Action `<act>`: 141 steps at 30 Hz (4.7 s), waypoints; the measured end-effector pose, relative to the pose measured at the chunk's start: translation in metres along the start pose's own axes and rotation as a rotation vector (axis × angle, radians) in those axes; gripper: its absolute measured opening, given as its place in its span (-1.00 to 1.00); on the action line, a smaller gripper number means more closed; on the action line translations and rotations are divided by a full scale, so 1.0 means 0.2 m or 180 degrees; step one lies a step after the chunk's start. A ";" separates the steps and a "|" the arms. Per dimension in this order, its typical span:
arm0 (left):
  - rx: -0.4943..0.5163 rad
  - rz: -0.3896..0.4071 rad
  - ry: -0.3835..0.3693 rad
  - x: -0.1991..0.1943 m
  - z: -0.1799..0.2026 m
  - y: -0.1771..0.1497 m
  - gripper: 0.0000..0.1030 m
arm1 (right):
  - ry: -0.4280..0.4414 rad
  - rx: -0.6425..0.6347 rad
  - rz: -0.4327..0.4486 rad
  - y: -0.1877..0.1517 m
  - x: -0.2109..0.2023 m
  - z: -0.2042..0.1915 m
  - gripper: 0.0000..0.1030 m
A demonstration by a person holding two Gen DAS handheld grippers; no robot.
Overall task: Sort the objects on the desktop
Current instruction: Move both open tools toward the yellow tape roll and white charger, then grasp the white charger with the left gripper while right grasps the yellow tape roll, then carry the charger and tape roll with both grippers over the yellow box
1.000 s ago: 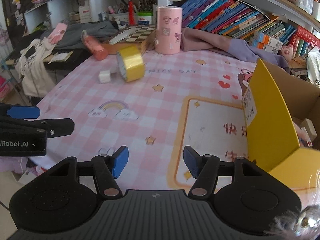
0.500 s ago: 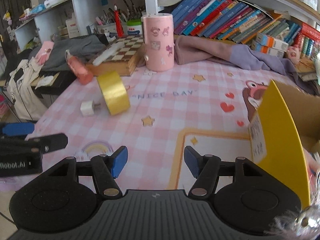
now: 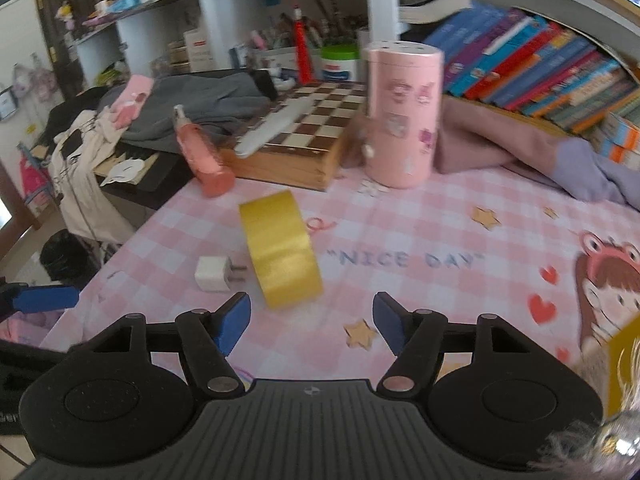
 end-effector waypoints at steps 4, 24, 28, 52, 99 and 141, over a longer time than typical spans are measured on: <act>-0.0033 -0.0024 0.0068 0.03 -0.01 0.01 0.68 | 0.0074 -0.0123 -0.0058 0.04 0.12 -0.02 0.29; 0.0264 0.0024 0.0002 0.34 0.14 0.13 0.66 | -0.0158 -0.0096 0.0069 0.09 0.15 0.18 -0.31; 0.0415 -0.0030 0.0109 0.46 0.19 0.13 0.65 | -0.0326 0.0060 0.0058 0.03 0.05 0.26 -0.31; -0.0131 0.0168 -0.0285 0.19 0.05 0.06 -0.14 | -0.0550 0.0245 0.0059 -0.12 -0.22 0.24 -0.32; 0.0299 0.0347 -0.1165 -0.76 0.04 -0.45 -0.14 | -0.0742 0.0747 0.0182 -0.73 -0.99 -0.26 -0.32; 0.1369 0.0085 -0.2366 -0.92 0.64 -0.67 -0.14 | -0.1783 0.1794 0.0173 -1.30 -1.54 -0.14 -0.32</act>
Point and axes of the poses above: each gripper's, at about its wrist camera, not at the fingertips, and x roughly the way its jaws point, z to its right, y to its top, the point moved 2 cm from there along x, roughly the way its jaws point, and after that the axes turned 3 degrees about z, right-handed, at the moved point
